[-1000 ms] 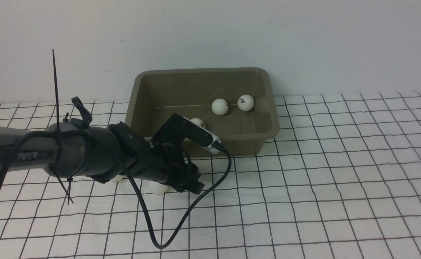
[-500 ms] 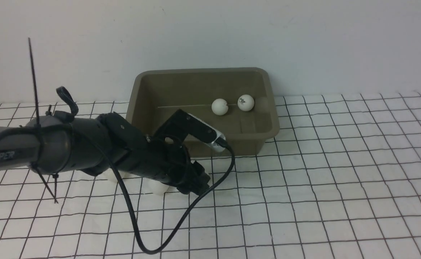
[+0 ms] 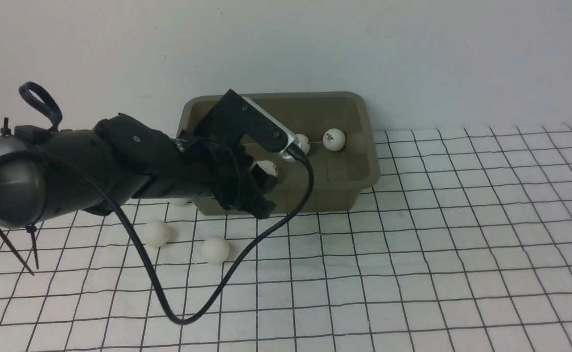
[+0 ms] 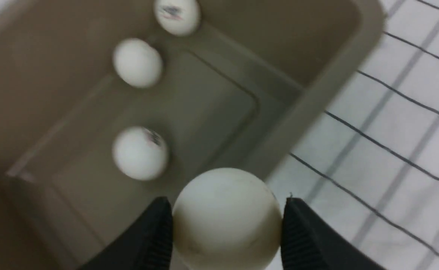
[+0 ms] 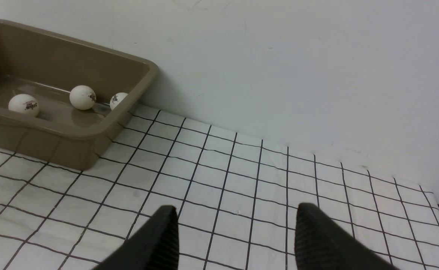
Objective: Put the table tennis balls into the box on the white checkered tablecloth.
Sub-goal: 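Drop the ball into the bin, then reach for and grasp a ping pong ball on the table beside the basket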
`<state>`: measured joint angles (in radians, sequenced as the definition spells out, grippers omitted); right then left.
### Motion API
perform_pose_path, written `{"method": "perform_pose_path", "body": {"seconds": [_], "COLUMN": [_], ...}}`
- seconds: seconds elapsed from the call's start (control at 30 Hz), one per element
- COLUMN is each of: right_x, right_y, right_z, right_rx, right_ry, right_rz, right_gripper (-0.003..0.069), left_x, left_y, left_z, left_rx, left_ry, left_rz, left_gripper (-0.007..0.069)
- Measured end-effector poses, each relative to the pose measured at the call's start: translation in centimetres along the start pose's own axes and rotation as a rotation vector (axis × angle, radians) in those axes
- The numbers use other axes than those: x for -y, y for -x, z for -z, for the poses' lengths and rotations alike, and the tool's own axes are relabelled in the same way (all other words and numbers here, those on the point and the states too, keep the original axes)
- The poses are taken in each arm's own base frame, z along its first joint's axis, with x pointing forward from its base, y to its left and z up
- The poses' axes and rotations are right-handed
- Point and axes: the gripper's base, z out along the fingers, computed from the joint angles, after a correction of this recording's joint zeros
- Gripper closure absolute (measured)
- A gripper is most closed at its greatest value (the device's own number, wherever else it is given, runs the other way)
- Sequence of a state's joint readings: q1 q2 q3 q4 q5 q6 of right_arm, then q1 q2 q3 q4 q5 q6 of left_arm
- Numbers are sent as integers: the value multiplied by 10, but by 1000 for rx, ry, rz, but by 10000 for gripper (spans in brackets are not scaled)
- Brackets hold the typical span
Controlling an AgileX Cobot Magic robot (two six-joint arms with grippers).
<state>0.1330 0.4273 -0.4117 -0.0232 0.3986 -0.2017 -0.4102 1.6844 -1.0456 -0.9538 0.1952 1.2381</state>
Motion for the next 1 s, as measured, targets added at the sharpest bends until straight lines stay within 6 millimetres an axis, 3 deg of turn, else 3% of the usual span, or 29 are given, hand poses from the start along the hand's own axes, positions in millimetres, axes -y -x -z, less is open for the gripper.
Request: {"method": "perform_pose_path", "body": {"seconds": [0.27,0.4,0.57,0.7,0.87,0.9,0.93,1.0], "right_x": [0,0,0,0,0,0,0,0], "right_y": [0,0,0,0,0,0,0,0], "right_z": [0,0,0,0,0,0,0,0], "right_rx": [0,0,0,0,0,0,0,0], "right_ry": [0,0,0,0,0,0,0,1], "right_rz": [0,0,-1,-1,-1,-1,-1,-3], "right_gripper": [270,270,270,270,270,270,270,270], "left_x": [-20,-25,-27,-27,-24,-24,-22,-22], "left_y": [15,17,19,37,76,77,85,87], "left_z": [-24,-48,-56,-34,29,31,53,78], "left_rx": [47,33,46,117,277,283,329,367], "left_ry": [143,145,142,145,141,140,148,158], "left_rz": [-112,-167,-67,15,13,12,7,4], "left_gripper": [291,288,179,153,174,177,188,195]}}
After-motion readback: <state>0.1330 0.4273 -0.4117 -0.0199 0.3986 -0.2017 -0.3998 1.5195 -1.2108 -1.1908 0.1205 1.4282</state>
